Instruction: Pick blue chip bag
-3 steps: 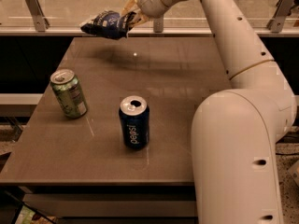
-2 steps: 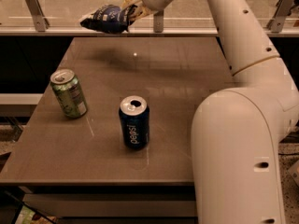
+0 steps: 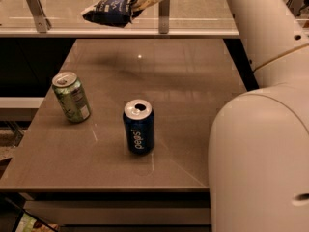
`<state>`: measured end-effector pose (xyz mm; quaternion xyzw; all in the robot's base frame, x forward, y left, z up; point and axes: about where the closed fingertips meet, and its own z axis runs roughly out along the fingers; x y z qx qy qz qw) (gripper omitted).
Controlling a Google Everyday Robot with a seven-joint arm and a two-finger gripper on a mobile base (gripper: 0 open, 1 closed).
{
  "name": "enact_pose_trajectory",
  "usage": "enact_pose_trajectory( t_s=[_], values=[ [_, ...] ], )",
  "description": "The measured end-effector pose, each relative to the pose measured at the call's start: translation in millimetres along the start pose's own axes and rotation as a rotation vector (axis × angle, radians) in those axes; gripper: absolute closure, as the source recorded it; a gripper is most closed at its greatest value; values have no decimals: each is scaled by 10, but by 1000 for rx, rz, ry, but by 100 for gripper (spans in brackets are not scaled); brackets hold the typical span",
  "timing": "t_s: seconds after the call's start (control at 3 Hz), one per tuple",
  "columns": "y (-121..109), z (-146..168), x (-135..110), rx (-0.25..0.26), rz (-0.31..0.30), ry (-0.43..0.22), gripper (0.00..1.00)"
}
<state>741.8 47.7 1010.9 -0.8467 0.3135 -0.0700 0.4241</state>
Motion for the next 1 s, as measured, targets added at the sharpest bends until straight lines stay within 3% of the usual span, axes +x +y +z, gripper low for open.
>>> enact_pose_trajectory(
  t_s=[0.33, 0.67, 1.0],
  values=[
    [26, -152, -147, -15, 27, 55, 100],
    [290, -335, -463, -12, 49, 124, 100],
    [290, -334, -464, -12, 49, 124, 100]
  ],
)
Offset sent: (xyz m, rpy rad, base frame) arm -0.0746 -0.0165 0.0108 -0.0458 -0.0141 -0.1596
